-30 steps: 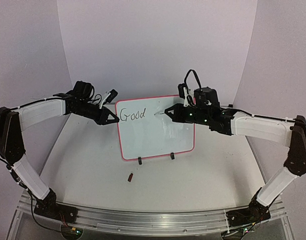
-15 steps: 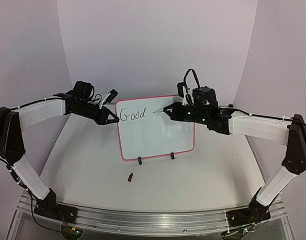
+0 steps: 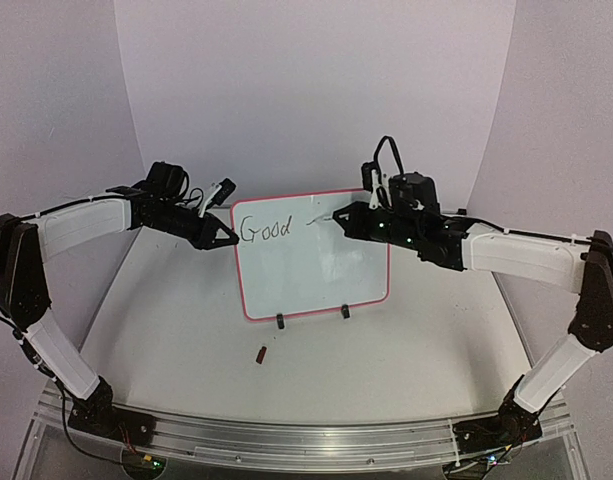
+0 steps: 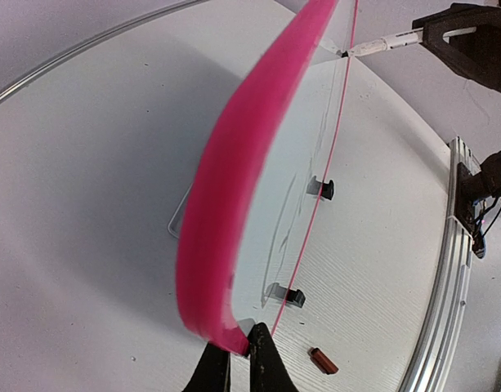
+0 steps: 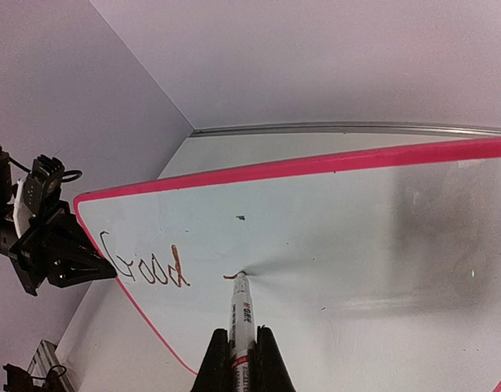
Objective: Write a sentence on the whiteboard
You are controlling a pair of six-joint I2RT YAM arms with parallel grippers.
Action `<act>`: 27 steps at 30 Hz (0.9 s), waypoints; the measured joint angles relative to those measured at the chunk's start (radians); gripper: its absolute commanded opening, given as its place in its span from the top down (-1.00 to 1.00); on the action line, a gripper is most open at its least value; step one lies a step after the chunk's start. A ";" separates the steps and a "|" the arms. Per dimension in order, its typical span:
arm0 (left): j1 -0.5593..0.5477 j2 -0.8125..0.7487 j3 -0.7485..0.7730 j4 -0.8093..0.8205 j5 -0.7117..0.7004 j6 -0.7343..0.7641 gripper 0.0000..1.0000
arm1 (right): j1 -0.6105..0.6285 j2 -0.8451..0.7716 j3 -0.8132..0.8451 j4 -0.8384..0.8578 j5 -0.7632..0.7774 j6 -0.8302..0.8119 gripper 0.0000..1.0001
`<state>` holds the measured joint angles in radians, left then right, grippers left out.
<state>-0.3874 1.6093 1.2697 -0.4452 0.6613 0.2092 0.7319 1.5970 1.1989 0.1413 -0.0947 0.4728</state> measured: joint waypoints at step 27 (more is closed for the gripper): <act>0.000 0.000 0.000 -0.001 0.000 0.000 1.00 | 0.000 -0.028 0.017 0.000 -0.061 -0.002 1.00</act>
<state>-0.3878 1.6093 1.2697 -0.4465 0.6617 0.2096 0.7319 1.5693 1.2157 0.1413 -0.1558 0.4705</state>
